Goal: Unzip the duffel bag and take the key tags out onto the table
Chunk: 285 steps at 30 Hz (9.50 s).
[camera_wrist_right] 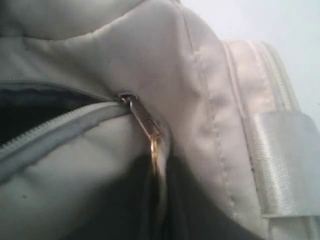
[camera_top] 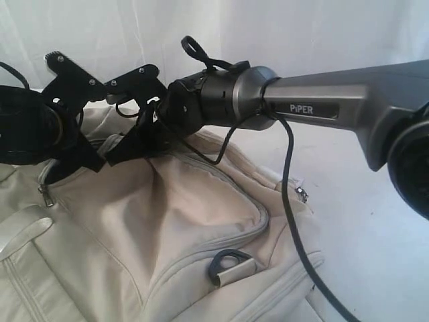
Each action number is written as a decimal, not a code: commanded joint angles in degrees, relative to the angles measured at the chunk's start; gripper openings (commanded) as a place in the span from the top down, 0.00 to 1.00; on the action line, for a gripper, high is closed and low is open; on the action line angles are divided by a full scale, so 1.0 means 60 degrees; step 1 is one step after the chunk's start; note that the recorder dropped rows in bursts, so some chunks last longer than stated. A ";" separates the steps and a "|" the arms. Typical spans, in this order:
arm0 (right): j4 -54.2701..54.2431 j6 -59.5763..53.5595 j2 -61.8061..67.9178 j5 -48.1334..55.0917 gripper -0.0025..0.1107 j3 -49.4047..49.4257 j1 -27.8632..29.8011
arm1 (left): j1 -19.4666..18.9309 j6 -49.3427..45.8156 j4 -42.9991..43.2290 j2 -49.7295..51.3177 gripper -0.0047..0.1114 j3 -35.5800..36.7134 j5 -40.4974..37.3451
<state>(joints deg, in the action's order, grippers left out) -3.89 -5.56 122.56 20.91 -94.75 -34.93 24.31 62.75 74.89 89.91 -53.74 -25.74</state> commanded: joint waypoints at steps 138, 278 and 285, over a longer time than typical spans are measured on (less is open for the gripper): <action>-0.5865 -0.4531 -0.1354 0.1152 0.98 0.0033 0.1432 | -0.0035 0.2213 0.1100 0.0672 0.96 -0.0479 0.2871; -0.0551 -0.1564 -0.4192 0.7200 0.82 0.2919 0.1260 | -0.0035 -0.6172 -1.0605 -0.5743 0.48 0.4304 0.0319; -0.5558 -0.4691 -0.4192 0.6797 0.98 0.3427 0.1238 | -0.0035 -0.6160 -1.0214 -0.5743 0.60 0.4604 0.1813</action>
<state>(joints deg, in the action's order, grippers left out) -21.88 -24.98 97.98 61.42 -75.45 -27.42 24.13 25.13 12.25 55.76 -26.64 -17.88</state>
